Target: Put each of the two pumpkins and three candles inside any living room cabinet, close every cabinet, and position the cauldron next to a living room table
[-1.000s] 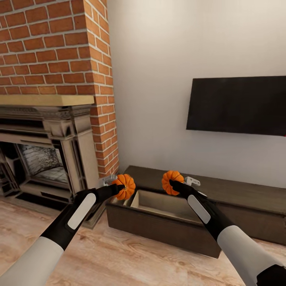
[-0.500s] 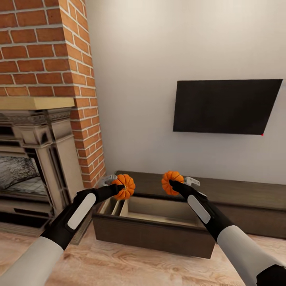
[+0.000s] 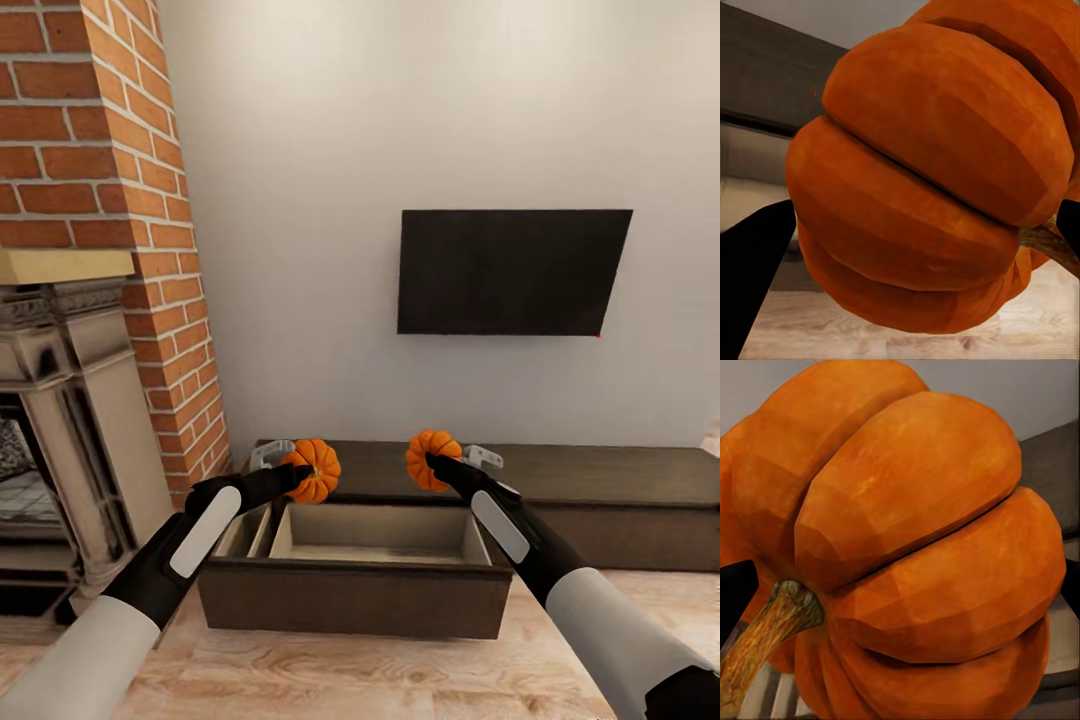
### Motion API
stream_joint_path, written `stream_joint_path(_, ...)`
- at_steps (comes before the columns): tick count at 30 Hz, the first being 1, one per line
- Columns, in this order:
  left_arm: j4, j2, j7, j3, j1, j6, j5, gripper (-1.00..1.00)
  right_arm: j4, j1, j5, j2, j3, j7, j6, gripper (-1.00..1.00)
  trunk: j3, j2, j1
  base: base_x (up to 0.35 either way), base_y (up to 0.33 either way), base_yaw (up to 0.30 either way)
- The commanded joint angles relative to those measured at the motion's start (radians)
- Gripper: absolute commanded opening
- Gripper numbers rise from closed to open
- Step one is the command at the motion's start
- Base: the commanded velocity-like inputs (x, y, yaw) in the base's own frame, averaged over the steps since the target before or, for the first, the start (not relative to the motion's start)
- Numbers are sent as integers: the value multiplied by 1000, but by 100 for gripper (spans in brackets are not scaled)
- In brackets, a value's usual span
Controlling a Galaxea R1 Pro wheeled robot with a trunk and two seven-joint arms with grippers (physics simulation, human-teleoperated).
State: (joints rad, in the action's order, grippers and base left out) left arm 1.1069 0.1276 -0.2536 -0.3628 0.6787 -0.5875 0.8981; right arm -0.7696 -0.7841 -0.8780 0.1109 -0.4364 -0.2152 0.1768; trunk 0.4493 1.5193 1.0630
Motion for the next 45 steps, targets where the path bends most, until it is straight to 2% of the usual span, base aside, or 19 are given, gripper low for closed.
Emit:
stream_joint_path(1, 2, 1, -9, -2, 1, 0, 11, -100, -2, -1, -7, 0, -5, -9, 1, -100, 0, 1, 0, 209, 165, -250)
stream_joint_path(6, 2, 1, -9, -2, 1, 0, 11, -100, -3, -1, -3, -1, -7, -10, 1, -100, -3, 1, 0, 127, 92, -166)
stream_joint_path(17, 0, 1, -9, -1, 1, 0, 12, -100, -3, -1, 5, -1, -8, -21, 14, -100, -3, 1, 0, 180, 54, -8)
stream_joint_path(19, -3, 1, -11, 0, 1, 0, 12, -100, -1, -1, 5, -2, -9, -47, 25, -100, -3, 1, 0, 150, 26, 0)
stream_joint_path(24, -8, -1, -20, 2, 1, 0, 9, -100, 13, -1, 5, -6, -16, -189, 81, -100, -3, 1, 0, 27, 5, 0)
stream_joint_path(27, -43, -6, -26, 3, 1, 0, 9, -100, 17, -1, 6, -18, -19, -230, 86, -100, -3, 1, 0, 3, 0, 0)
stream_joint_path(30, -131, -15, -26, 0, 4, 2, 2, -100, 20, -1, 8, -58, -22, -269, 87, -100, -3, 1, 0, 0, 0, 0)
stream_joint_path(33, -155, -21, -27, -1, 6, 4, 0, -100, 31, -1, 23, -102, -28, -295, 86, -100, -3, 1, 0, 0, 0, 0)
stream_joint_path(36, -168, -44, -28, -2, 7, 17, -2, -100, 146, -7, 82, -169, -56, -302, 79, -100, -3, 1, 0, 0, 0, 0)
stream_joint_path(38, -176, -51, -29, -2, 7, 29, -2, -100, 182, -9, 102, -206, -61, -299, 76, -100, -3, 1, 0, 0, 0, 0)
stream_joint_path(41, -211, -54, -29, -2, 8, 73, -3, -100, 202, -12, 107, -225, -64, -296, 76, -100, -3, 1, 0, 0, 0, 0)
stream_joint_path(44, -224, -64, -29, -3, 8, 105, -5, -100, 210, -20, 109, -231, -65, -296, 76, -100, -3, 1, 0, 0, 0, 0)
stream_joint_path(45, -227, -70, -29, -2, 8, 111, -16, -100, 212, -21, 109, -232, -66, -296, 76, -100, -3, 1, 0, 0, 0, 0)
